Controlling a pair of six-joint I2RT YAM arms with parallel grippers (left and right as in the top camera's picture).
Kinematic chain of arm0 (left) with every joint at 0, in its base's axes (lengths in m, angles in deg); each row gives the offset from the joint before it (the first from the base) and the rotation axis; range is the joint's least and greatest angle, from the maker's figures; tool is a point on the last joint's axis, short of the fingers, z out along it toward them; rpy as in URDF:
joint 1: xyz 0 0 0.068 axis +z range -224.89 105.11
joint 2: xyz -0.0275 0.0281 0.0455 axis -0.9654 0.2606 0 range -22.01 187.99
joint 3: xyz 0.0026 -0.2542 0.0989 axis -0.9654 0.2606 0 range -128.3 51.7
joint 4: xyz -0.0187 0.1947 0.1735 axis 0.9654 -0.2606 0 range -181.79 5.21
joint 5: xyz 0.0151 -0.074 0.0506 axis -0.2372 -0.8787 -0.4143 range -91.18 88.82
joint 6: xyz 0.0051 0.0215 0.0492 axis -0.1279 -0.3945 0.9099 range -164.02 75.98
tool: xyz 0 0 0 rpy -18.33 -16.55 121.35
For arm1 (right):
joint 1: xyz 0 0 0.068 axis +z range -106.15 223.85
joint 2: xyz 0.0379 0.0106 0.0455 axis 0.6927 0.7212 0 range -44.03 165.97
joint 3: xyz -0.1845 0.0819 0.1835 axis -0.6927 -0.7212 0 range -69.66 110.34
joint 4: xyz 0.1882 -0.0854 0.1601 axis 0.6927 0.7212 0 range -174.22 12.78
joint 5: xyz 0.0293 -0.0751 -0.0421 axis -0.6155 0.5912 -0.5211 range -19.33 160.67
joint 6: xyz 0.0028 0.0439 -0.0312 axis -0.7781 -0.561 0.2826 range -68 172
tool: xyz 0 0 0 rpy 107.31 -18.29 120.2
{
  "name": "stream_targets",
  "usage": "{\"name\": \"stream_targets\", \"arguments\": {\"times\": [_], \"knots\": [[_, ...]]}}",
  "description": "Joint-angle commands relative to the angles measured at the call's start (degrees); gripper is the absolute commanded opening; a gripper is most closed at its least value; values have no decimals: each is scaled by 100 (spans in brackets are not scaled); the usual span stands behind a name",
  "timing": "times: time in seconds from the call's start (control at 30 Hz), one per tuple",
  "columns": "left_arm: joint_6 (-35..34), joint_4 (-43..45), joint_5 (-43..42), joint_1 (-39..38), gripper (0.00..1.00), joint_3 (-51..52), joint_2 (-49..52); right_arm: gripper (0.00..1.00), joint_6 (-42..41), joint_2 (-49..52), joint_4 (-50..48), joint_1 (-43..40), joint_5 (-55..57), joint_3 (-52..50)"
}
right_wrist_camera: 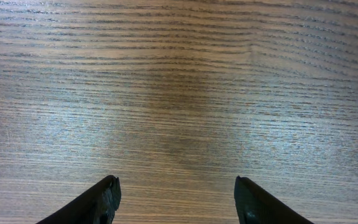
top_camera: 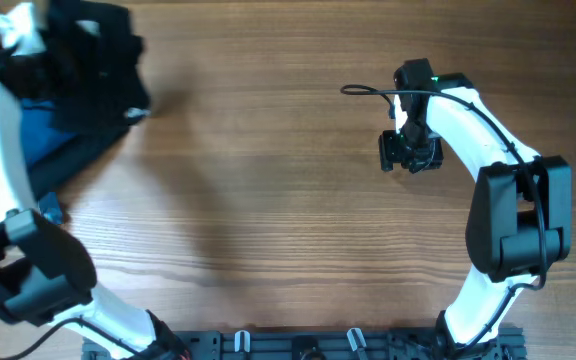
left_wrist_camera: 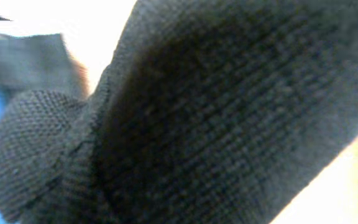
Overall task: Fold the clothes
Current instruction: 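Place the bundle on top of the clothes stack and release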
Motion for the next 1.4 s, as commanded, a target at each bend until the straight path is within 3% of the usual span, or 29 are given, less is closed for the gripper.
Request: {"name": "stream_targets", "arguments": {"times": [0.0, 0.37, 0.5, 0.53, 0.63, 0.7, 1.1, 1.23, 1.37], "knots": [[-223, 181, 186, 673, 4, -155, -227, 64, -103, -118, 35, 0, 142, -11], [-225, 822, 544, 2124, 7, -155, -140, 64, -125, -118, 138, -11, 138, -11], [-223, 743, 752, 2306, 20, -153, 31, 64, -122, -118, 155, -11, 94, -11], [-223, 717, 754, 2343, 25, -153, 101, 64, -122, -118, 181, -11, 96, -11], [-221, 715, 754, 2391, 78, -153, 190, 64, -116, -118, 243, -11, 98, -11], [-225, 841, 752, 2439, 100, -157, 179, 64, -114, -118, 256, -11, 98, -11], [-229, 1543, 1222, 2743, 100, -247, -1128, 64, -118, -118, 251, -11, 87, -11], [-487, 1471, 1176, 2437, 100, -247, -1449, 85, -111, -118, 177, -11, -271, -11], [-479, 1182, 1073, 1639, 100, -247, -1482, 98, -103, -118, -52, -11, -903, -11]]}}
